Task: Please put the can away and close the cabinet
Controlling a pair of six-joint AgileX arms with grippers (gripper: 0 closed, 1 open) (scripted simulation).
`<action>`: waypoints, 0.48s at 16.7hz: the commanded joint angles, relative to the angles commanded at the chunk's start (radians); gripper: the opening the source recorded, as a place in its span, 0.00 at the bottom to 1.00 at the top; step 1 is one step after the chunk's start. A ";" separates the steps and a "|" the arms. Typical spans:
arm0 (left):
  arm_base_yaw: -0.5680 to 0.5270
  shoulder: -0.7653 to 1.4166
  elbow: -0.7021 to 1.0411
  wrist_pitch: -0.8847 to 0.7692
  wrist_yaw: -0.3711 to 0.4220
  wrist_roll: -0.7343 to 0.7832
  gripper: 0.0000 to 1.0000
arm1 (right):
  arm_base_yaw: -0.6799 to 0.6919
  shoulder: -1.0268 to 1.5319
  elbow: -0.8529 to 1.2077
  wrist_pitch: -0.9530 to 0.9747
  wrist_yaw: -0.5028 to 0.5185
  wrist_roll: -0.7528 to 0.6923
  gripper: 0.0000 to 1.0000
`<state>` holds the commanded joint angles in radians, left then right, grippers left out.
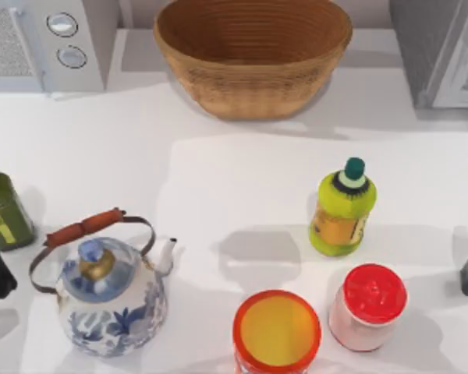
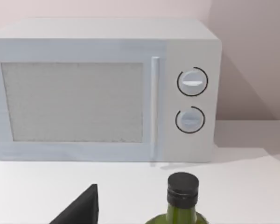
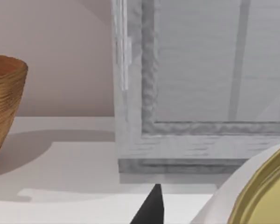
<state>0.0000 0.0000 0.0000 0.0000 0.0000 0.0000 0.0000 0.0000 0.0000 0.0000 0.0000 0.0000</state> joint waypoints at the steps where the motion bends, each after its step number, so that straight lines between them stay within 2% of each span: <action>1: 0.000 0.000 0.000 0.000 0.000 0.000 1.00 | 0.000 0.000 0.000 0.000 0.000 0.000 0.00; 5: 0.000 0.000 0.000 0.000 0.000 0.000 1.00 | -0.002 0.016 0.013 -0.008 0.000 0.002 0.00; 8: 0.000 0.000 0.000 0.000 0.000 0.000 1.00 | 0.008 0.111 0.109 -0.051 0.020 0.005 0.00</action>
<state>0.0000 0.0000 0.0000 0.0000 0.0000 0.0000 0.0076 0.1105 0.1086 -0.0506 0.0204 0.0055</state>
